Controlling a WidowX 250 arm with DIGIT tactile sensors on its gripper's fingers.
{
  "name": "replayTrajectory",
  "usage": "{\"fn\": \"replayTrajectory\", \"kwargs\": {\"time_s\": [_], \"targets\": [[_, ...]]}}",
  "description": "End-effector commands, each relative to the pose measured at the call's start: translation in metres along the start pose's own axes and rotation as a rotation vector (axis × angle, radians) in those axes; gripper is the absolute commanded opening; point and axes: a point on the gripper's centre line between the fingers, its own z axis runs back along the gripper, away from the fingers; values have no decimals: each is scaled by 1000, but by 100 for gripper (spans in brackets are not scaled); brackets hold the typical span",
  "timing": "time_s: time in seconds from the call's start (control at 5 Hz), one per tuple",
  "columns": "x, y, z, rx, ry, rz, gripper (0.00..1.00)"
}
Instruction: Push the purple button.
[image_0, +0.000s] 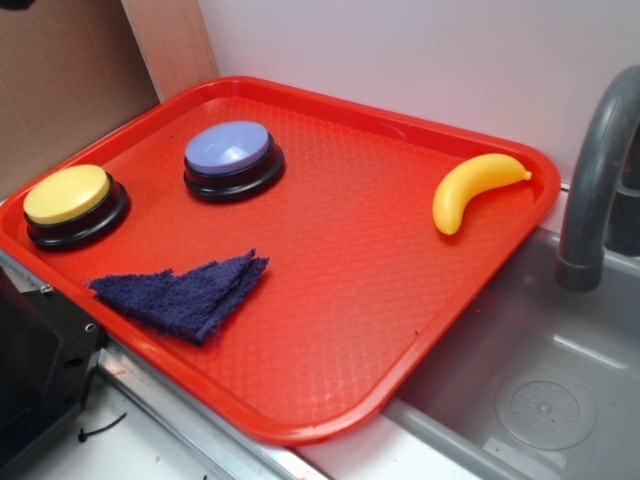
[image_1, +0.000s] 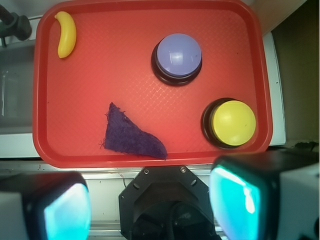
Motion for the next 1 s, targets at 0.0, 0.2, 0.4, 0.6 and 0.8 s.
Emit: {"fn": "replayTrajectory", "kwargs": {"time_s": [0.0, 0.2, 0.4, 0.6, 0.8], "targets": [[0, 0, 0, 0, 0, 0, 100], [46, 41, -53, 84, 71, 61, 100], [96, 61, -101, 132, 7, 44, 100], [125, 85, -148, 130, -17, 56, 100], [133, 90, -170, 140, -20, 45, 100]]}}
